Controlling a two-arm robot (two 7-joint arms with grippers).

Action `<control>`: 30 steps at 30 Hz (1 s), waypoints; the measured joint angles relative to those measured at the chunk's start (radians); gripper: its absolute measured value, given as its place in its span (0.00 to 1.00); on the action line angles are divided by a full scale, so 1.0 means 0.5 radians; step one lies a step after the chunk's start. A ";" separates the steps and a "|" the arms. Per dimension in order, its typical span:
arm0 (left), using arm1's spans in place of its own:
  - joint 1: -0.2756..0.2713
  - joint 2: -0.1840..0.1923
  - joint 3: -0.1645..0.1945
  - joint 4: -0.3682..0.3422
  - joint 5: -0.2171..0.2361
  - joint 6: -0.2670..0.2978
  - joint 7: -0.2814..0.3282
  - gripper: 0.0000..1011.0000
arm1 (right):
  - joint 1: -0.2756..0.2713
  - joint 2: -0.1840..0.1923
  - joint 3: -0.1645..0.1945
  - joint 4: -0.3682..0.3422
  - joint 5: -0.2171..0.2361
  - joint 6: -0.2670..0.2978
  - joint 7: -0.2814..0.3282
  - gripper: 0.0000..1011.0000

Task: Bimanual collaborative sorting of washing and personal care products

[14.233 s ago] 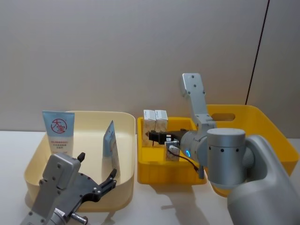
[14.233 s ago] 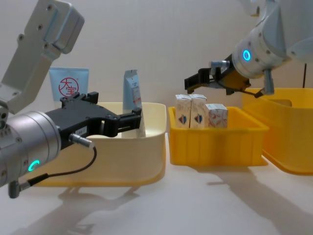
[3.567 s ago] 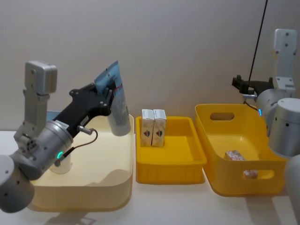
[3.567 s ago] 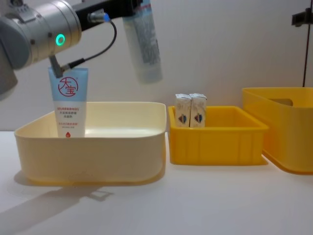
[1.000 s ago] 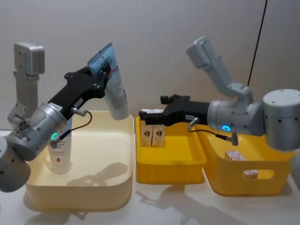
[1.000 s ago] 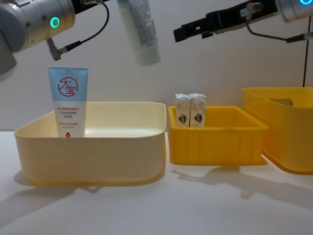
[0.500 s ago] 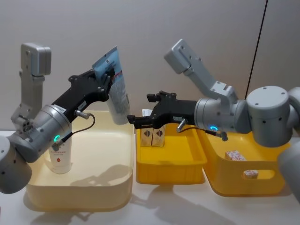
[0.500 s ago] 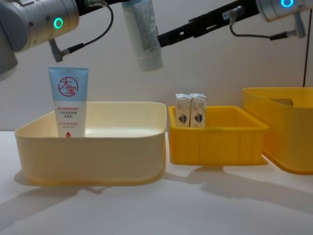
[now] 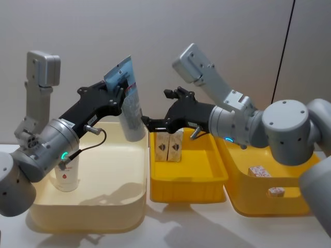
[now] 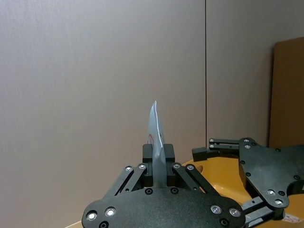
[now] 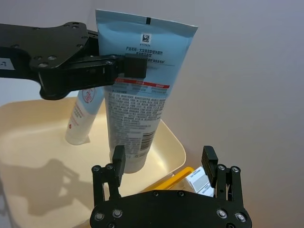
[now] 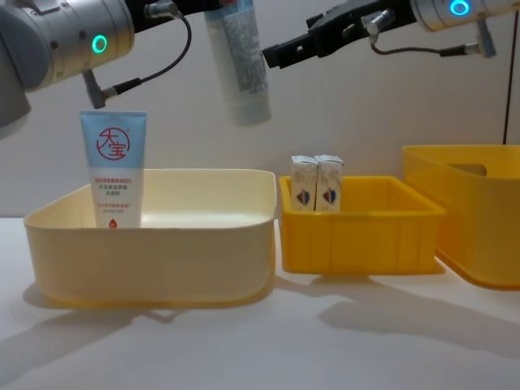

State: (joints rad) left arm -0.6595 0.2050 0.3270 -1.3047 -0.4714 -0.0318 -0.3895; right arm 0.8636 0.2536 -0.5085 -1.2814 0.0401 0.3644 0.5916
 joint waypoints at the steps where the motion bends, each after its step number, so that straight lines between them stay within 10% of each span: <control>1: 0.002 0.001 0.002 -0.005 0.001 0.002 0.003 0.14 | -0.003 -0.002 -0.006 -0.002 -0.012 -0.012 -0.021 0.99; 30: 0.046 0.030 0.025 -0.094 0.019 0.052 0.031 0.14 | 0.011 -0.049 -0.007 -0.042 0.060 0.272 -0.065 0.99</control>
State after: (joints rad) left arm -0.6367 0.2201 0.3396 -1.3519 -0.4620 -0.0061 -0.3740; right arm 0.8692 0.2293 -0.5122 -1.3024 0.0703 0.5006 0.5592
